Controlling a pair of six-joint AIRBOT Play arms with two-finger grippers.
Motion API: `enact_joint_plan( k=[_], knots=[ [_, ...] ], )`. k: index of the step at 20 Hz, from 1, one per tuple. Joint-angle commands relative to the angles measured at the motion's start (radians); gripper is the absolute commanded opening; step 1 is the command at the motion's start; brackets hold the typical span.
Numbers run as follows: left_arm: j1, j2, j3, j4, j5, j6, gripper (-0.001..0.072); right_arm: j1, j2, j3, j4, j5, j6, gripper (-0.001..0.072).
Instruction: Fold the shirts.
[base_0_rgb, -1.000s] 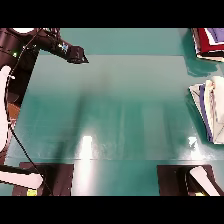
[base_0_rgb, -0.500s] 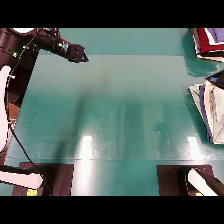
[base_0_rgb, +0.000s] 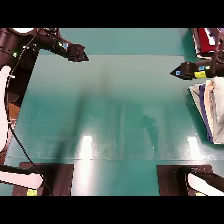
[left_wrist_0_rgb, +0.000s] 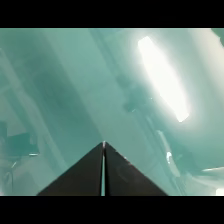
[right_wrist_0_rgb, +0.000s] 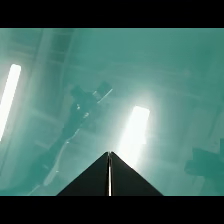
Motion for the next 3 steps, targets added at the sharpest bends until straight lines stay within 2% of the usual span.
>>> enact_joint_plan(
  k=[1,3],
  knots=[
    [0.0,0.0,0.0,0.0,0.001,0.0,0.0029,0.034,-0.026,0.027,0.003,-0.002,-0.001,0.0015],
    [0.0,0.001,0.0,0.0,0.0,0.0,0.0029,0.031,-0.026,0.027,0.002,0.007,-0.001,0.0014]
  ],
)
